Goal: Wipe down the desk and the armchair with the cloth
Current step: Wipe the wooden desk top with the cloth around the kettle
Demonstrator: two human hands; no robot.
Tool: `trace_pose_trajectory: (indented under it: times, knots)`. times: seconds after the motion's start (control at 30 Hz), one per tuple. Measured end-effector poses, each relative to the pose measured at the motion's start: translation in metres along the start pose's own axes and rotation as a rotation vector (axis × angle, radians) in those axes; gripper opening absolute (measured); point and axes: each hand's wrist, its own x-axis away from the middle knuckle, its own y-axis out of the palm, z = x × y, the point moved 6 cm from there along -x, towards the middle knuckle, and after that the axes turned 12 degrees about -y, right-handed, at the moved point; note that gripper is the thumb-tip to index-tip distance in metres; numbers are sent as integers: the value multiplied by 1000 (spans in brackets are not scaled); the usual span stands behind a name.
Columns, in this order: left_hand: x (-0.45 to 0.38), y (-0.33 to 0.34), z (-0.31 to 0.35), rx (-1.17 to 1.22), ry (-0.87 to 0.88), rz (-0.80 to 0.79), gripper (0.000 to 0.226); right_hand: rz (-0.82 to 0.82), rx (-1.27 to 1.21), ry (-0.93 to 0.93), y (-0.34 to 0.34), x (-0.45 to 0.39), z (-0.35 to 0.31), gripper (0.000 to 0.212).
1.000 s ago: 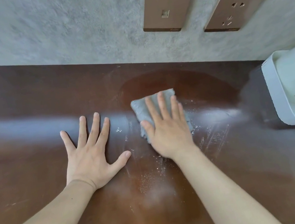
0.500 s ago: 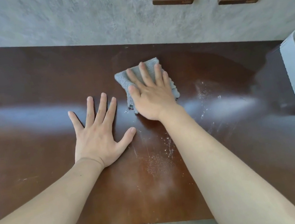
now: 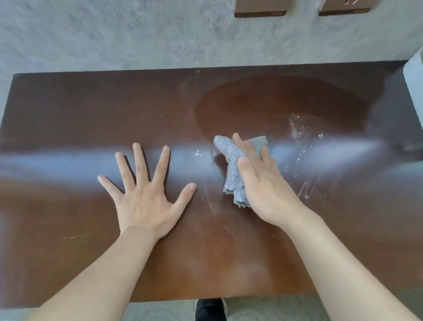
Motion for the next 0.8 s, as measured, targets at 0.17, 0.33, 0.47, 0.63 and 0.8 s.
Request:
trace_pose_trajectory:
  times: [0.17,0.33,0.47,0.63,0.8]
  knots:
    - [-5,4,1,17,-14,32,91,45,306,-8,26,-32,-8,53]
    - [-6,7,-1,29,-5,63,92,77,390,-28,21,-109,-21,54]
    - [-9,6,-2,21,-8,63,92,-5,329,-76,21,-154,-35,55]
    - [-7,6,-3,19,-16,55,94,-13,517,-176,32,-115,-25,56]
    - [-6,5,-2,30,-12,50,94,59,506,-125,54,-14,-4,58]
